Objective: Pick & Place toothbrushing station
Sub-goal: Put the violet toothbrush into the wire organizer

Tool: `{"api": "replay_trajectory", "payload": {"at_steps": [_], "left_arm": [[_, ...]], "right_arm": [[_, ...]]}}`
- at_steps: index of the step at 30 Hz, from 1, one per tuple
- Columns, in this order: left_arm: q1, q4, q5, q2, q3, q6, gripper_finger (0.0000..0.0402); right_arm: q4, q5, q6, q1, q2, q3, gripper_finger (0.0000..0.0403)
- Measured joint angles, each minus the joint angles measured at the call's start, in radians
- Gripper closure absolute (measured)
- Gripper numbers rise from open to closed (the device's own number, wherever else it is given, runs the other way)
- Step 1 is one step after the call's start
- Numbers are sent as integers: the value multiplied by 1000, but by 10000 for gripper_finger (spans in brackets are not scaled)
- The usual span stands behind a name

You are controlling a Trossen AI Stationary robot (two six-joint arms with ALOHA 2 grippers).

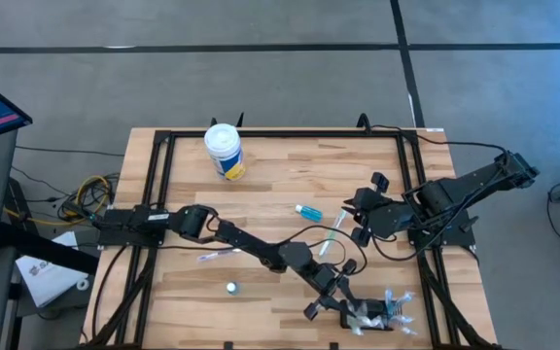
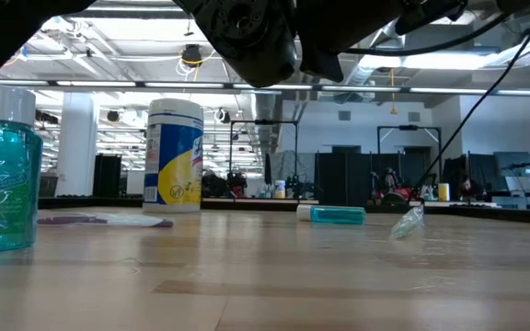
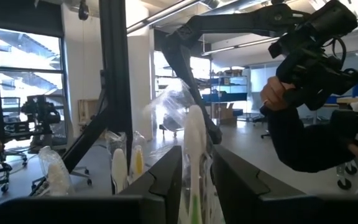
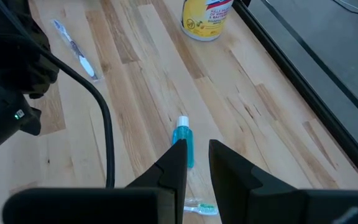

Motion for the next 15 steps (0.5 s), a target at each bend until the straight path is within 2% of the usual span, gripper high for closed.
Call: {"api": "replay_trajectory", "payload": {"at_steps": [10, 15], "left_arm": [[4, -48, 26, -54, 0, 6, 317], [8, -223, 26, -103, 2, 56, 317]], "right_arm": [[-1, 0, 0, 0, 0, 0, 344], [-1, -1, 0, 0, 0, 0, 344]]}}
